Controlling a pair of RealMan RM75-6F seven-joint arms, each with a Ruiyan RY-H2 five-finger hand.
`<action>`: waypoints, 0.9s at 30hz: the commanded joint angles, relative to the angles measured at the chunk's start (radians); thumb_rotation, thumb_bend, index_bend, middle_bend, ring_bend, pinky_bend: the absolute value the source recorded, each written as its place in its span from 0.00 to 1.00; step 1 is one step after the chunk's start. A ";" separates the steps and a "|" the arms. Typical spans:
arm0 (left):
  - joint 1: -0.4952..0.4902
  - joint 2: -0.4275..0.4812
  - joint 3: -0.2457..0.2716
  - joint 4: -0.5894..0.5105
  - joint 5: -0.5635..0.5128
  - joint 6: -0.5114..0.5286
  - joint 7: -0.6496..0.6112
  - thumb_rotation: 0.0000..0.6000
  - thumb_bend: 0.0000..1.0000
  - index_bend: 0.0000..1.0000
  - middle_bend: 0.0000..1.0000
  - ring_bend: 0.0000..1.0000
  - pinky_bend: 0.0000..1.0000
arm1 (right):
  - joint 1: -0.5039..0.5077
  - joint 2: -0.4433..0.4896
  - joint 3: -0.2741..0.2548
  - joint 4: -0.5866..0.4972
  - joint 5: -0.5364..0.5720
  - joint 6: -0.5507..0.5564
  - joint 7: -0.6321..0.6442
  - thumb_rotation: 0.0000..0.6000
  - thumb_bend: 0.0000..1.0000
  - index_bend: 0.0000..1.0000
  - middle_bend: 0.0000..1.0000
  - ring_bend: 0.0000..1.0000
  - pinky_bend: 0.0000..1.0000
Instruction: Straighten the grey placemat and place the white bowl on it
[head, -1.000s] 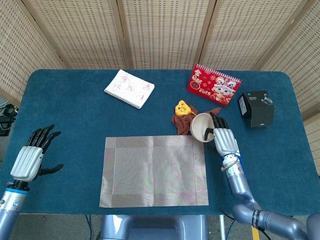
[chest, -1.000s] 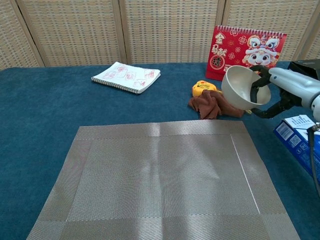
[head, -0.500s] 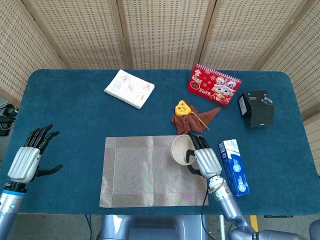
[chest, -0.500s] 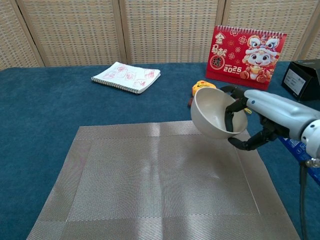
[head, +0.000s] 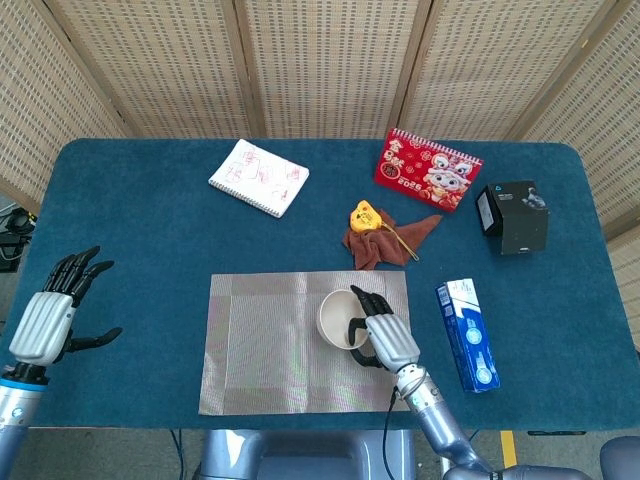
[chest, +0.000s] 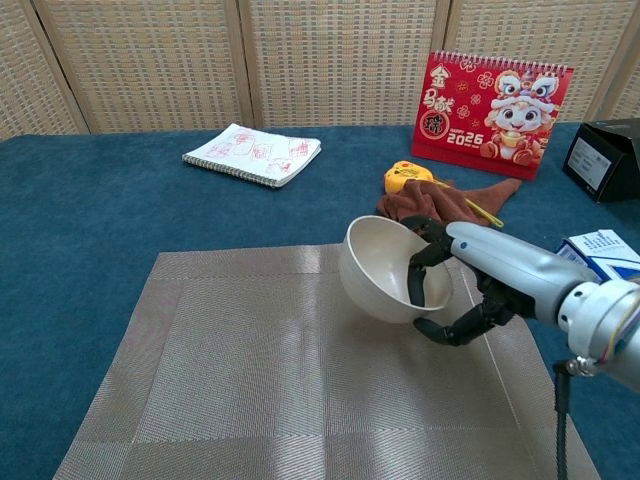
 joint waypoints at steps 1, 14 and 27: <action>0.001 0.001 -0.002 0.000 -0.001 0.002 -0.003 1.00 0.10 0.14 0.00 0.00 0.00 | -0.002 0.001 -0.004 0.005 -0.004 -0.008 0.016 1.00 0.52 0.72 0.03 0.00 0.00; 0.002 0.002 -0.008 0.003 -0.013 -0.002 -0.004 1.00 0.10 0.14 0.00 0.00 0.00 | -0.020 0.041 -0.022 -0.011 -0.043 -0.010 0.066 1.00 0.37 0.48 0.00 0.00 0.00; 0.000 -0.002 -0.016 0.016 -0.042 -0.018 0.010 1.00 0.10 0.14 0.00 0.00 0.00 | -0.089 0.204 -0.003 -0.020 -0.125 0.084 0.207 1.00 0.34 0.41 0.00 0.00 0.00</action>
